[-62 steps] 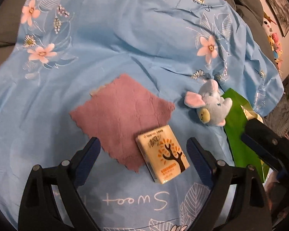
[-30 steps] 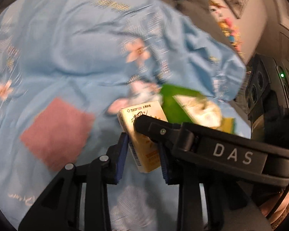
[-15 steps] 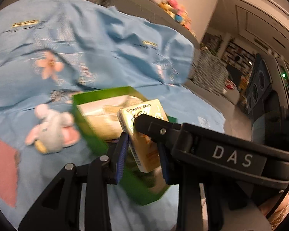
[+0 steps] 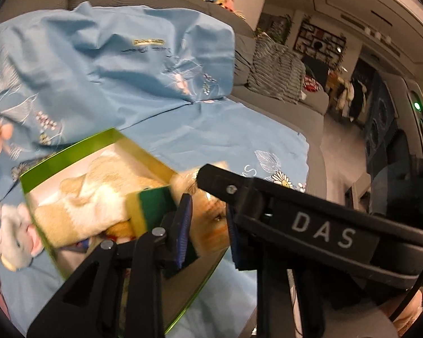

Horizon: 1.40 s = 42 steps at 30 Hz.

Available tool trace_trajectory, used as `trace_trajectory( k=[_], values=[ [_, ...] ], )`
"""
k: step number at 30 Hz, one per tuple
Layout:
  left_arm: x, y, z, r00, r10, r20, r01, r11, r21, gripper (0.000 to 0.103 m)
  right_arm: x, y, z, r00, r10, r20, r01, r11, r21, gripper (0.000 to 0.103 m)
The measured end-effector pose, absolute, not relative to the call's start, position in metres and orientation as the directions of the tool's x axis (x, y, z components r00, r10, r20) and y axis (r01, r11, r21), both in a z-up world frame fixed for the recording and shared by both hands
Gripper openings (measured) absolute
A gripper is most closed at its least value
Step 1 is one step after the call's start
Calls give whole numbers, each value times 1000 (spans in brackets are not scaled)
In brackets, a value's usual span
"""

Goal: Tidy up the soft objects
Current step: 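Carry the tissue pack with the right gripper into the green box and release, then move the right tool back toward the pink cloth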

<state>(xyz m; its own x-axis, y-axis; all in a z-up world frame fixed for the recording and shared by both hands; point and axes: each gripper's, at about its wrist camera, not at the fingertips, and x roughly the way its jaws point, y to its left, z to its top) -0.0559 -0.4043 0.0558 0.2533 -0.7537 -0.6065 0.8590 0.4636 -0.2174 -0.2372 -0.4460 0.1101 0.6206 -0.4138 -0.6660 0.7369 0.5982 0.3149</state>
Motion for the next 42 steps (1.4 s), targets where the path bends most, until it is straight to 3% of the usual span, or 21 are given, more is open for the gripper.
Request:
trace_trajectory(
  k=[4, 14, 24, 28, 32, 36, 38, 42],
  values=[
    [-50, -416, 41, 249, -717, -651, 854, 480, -202, 15, -226, -458, 94, 624, -345, -701, 720, 602, 345, 53],
    [-17, -400, 6, 252, -669, -700, 771, 575, -272, 15, -192, -466, 50, 504, -290, -813, 764, 589, 263, 53],
    [-22, -381, 20, 274, -695, -665, 756, 583, -298, 21, -191, -450, 64, 550, -325, -770, 740, 617, 268, 53],
    [-24, -366, 31, 290, -716, -635, 748, 583, -315, 28, -190, -443, 73, 588, -337, -735, 723, 627, 290, 53],
    [-23, -342, 43, 300, -741, -600, 735, 581, -350, 34, -185, -431, 82, 659, -304, -688, 669, 656, 350, 63],
    [-23, -305, 56, 360, -741, -567, 698, 617, -363, 43, -175, -409, 88, 677, -348, -648, 667, 662, 341, 81],
    [-21, -287, 57, 389, -730, -562, 676, 641, -365, 49, -167, -392, 89, 682, -376, -627, 668, 670, 325, 83],
    [-19, -246, 58, 445, -692, -569, 625, 695, -355, 58, -143, -359, 84, 719, -294, -629, 586, 743, 322, 87]
  ],
)
